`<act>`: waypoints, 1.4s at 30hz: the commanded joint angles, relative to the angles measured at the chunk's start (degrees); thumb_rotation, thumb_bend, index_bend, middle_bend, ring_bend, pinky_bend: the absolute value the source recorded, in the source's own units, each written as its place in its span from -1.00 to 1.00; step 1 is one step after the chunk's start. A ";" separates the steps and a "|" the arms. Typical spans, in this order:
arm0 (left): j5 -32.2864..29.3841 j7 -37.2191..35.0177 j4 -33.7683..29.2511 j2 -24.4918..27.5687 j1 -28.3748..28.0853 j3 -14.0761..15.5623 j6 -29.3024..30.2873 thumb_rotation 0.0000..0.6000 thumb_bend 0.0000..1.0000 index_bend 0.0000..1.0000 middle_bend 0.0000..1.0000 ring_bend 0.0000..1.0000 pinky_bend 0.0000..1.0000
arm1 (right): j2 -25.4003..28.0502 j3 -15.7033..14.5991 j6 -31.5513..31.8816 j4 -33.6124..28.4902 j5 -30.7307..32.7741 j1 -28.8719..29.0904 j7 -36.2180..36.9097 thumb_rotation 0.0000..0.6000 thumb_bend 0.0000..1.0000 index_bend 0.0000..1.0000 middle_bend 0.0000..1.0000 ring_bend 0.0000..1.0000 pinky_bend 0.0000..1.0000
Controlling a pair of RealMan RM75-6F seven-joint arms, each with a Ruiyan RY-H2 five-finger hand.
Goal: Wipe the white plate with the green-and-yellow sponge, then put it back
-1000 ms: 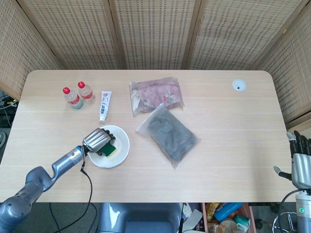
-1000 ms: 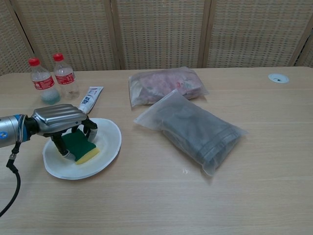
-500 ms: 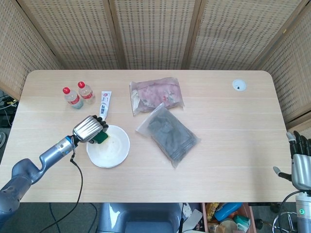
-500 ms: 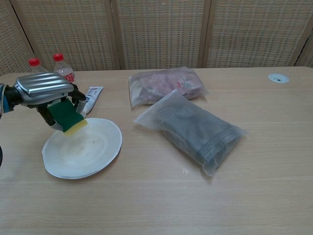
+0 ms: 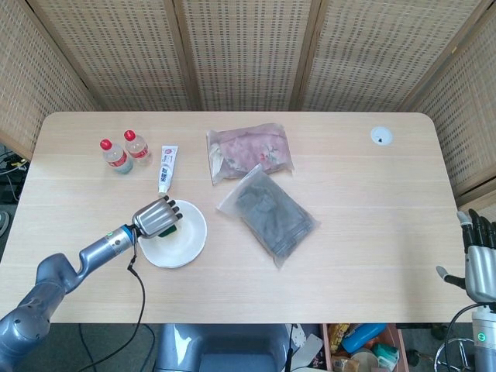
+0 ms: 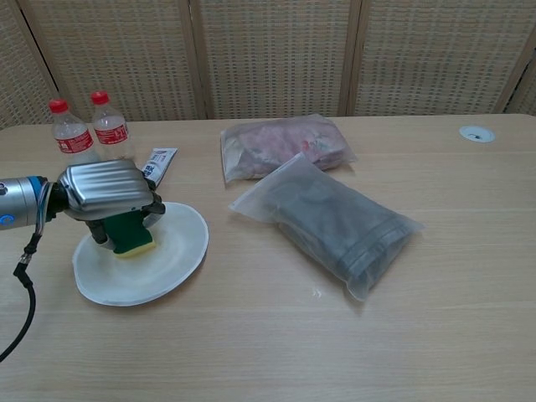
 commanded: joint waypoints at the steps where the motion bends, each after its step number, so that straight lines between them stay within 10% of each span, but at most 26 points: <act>1: 0.12 0.81 -0.08 -0.84 -0.42 0.17 -0.63 1.00 -0.62 0.35 0.09 -0.18 -0.04 | 0.04 0.04 -0.04 0.05 0.11 -0.01 0.09 1.00 -1.00 -1.00 -1.00 -1.00 -1.00; 19: 1.06 -0.27 -3.11 2.24 -1.96 0.39 6.10 1.00 -0.61 0.35 0.09 -0.18 -0.04 | 0.24 -0.07 0.16 -0.17 -0.14 -0.12 0.38 1.00 -1.00 -1.00 -1.00 -1.00 -1.00; 42: 1.03 1.45 -3.64 -0.56 -0.74 1.97 0.69 1.00 -0.60 0.35 0.09 -0.18 -0.03 | 0.62 0.22 0.00 0.18 0.35 -0.21 1.35 1.00 -1.00 -1.00 -1.00 -1.00 -1.00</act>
